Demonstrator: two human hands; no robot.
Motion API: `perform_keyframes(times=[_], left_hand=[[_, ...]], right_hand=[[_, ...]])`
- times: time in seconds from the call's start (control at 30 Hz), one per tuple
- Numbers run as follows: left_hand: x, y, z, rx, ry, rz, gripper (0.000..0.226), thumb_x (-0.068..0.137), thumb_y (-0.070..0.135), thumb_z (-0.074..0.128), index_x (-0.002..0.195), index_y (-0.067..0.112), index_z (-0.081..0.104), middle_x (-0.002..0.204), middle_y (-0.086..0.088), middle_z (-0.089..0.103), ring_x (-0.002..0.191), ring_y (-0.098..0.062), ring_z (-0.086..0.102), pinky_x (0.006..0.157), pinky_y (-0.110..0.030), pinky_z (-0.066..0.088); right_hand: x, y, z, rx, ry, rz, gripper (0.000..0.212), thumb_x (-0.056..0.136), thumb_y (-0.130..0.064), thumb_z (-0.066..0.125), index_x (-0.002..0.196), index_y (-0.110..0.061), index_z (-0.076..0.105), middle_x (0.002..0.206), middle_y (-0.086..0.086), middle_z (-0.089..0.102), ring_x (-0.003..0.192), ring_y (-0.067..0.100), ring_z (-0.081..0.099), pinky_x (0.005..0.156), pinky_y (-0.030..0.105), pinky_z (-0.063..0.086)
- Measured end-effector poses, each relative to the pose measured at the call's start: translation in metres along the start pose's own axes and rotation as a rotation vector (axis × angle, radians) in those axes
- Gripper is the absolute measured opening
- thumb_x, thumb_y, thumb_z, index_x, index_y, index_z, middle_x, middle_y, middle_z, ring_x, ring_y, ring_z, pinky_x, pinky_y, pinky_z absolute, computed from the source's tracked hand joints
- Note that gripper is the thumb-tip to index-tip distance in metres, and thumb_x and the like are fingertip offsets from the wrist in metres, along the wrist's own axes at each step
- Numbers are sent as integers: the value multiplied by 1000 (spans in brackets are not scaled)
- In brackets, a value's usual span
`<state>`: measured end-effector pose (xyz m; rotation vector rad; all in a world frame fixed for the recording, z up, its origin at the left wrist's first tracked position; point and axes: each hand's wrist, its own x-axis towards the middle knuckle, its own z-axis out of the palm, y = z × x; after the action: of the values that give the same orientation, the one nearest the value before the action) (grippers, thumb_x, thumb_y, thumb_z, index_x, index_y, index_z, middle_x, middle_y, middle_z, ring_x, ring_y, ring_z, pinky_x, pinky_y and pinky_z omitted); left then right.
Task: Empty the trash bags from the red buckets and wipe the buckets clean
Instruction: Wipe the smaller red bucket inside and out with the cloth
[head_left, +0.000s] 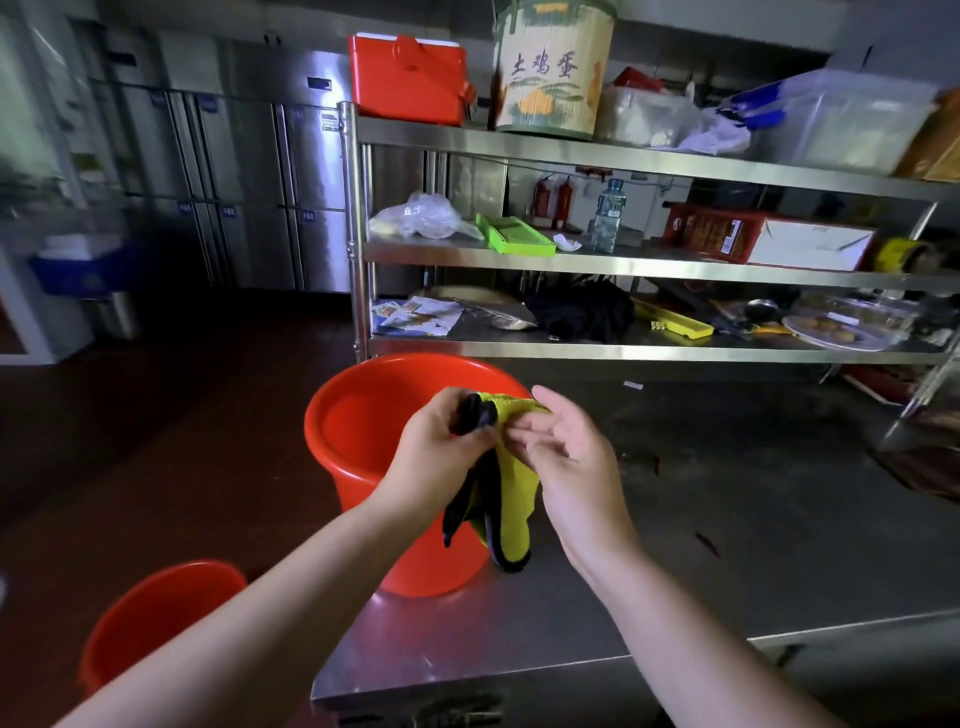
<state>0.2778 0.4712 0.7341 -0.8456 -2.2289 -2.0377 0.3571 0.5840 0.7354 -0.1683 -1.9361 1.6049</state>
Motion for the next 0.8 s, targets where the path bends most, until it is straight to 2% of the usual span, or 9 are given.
perform_keyframes(times=[0.13, 0.23, 0.3, 0.4, 0.43, 0.5, 0.57, 0.63, 0.8], left_hand=[[5, -9, -10, -220, 97, -101, 16, 85, 5, 61, 85, 21, 60, 73, 6, 59, 67, -7, 56, 63, -25, 47], [5, -10, -12, -295, 17, -136, 18, 81, 3, 66, 83, 19, 57, 75, 2, 60, 71, -12, 61, 64, -27, 52], [5, -11, -17, -260, -129, -115, 21, 80, 0, 66, 84, 17, 56, 75, 4, 61, 71, -10, 61, 65, -24, 52], [12, -18, -45, -258, -270, -121, 20, 83, -2, 64, 88, 17, 59, 80, 1, 63, 78, -14, 61, 73, -25, 49], [15, -24, -59, -191, -251, -109, 20, 83, -1, 64, 89, 18, 61, 82, 0, 64, 80, -15, 61, 74, -24, 49], [25, -44, -92, 264, -201, 4, 20, 80, 8, 70, 94, 21, 63, 88, 3, 67, 86, -15, 63, 76, -25, 49], [29, -69, -119, 813, -312, 109, 34, 77, 31, 72, 110, 23, 63, 106, 5, 67, 103, -15, 60, 87, -29, 47], [29, -95, -132, 1119, -476, 174, 50, 81, 48, 63, 125, 26, 56, 121, 7, 60, 116, -17, 52, 98, -31, 38], [38, -126, -140, 1088, -451, 431, 38, 89, 36, 58, 122, 16, 56, 112, -2, 61, 106, -27, 52, 98, -34, 29]], right_hand=[[-14, 12, 7, -184, 77, -78, 41, 81, -14, 67, 117, -27, 55, 110, -11, 59, 106, 1, 56, 89, 16, 45], [-22, 22, 31, -410, 21, -73, 64, 68, -48, 72, 125, -33, 46, 117, -20, 49, 108, -4, 49, 85, 19, 45], [-20, 27, 42, -488, 70, -56, 59, 72, -41, 73, 124, -28, 46, 116, -12, 54, 104, 7, 55, 77, 30, 50], [-17, 35, 47, -468, 114, -64, 22, 80, -16, 67, 93, -27, 53, 85, -8, 62, 79, 16, 60, 67, 35, 47], [-18, 39, 46, -481, 128, -69, 21, 79, -12, 65, 84, -27, 50, 75, -7, 59, 71, 15, 56, 63, 33, 44], [-22, 45, 43, -487, 162, -54, 23, 80, -13, 66, 75, -26, 47, 65, -4, 54, 62, 14, 49, 58, 32, 40], [-27, 51, 43, -477, 199, -10, 18, 82, -14, 66, 75, -22, 51, 63, -2, 55, 61, 14, 50, 57, 31, 40], [-30, 58, 44, -469, 240, 40, 13, 82, -14, 66, 79, -19, 55, 66, -2, 58, 63, 12, 53, 58, 28, 42], [-39, 63, 54, -489, 306, 98, 15, 82, -13, 68, 79, -20, 55, 66, -3, 59, 65, 6, 54, 55, 14, 37]])
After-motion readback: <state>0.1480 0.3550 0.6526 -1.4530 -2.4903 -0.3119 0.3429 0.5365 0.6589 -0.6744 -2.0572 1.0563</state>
